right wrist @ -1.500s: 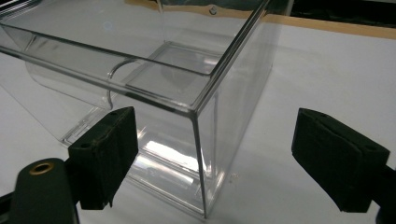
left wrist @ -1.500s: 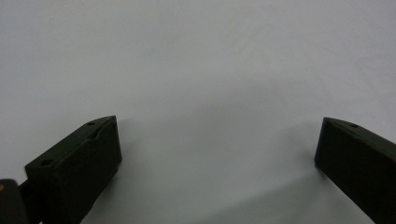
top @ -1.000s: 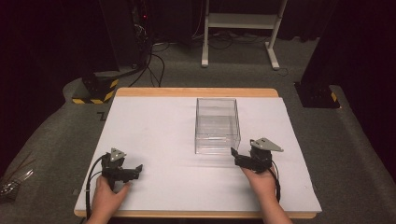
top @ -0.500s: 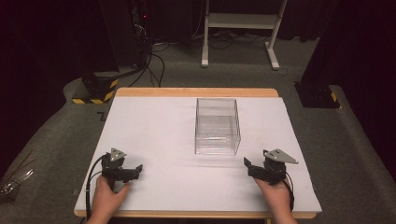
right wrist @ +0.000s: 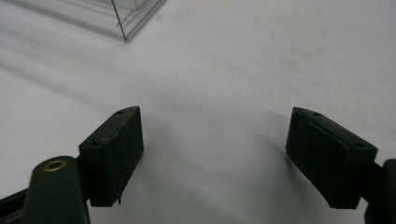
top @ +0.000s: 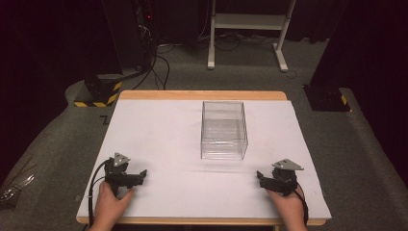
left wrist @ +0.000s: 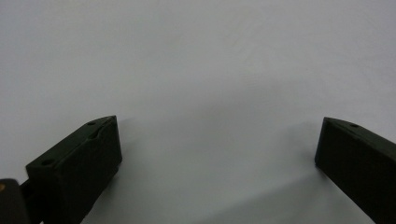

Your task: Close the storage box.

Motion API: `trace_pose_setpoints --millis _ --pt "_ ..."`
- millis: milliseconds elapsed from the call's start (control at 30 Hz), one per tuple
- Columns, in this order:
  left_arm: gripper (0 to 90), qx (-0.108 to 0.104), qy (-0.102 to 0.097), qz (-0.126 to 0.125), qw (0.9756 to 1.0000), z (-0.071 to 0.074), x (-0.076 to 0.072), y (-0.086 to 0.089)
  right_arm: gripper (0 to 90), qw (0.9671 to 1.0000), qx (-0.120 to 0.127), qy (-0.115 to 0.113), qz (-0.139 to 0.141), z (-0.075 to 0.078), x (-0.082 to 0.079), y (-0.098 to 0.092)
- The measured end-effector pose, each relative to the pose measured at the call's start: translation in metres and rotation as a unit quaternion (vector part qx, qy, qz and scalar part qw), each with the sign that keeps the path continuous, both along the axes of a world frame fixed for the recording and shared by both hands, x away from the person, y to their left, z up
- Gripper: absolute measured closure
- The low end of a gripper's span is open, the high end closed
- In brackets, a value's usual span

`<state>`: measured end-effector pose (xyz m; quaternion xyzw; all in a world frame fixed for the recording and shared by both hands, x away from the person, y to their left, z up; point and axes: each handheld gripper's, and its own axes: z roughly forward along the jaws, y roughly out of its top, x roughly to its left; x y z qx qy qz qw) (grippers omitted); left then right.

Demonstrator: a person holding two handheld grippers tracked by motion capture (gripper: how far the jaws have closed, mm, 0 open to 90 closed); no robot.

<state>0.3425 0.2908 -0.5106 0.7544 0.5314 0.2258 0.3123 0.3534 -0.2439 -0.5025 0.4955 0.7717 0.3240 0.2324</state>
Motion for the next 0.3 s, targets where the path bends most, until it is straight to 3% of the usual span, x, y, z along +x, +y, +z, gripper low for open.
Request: trace_pose_setpoints --millis 33,300 --pt "0.7 0.0 0.0 0.0 1.0 0.0 0.0 0.0 19.1 0.9999 -0.009 0.005 -0.001 -0.0006 0.0009 0.002" --pt "0.7 0.0 0.0 0.0 1.0 0.0 0.0001 0.0 18.4 0.9999 0.0 0.011 -0.003 -0.0009 0.0022 0.0001"
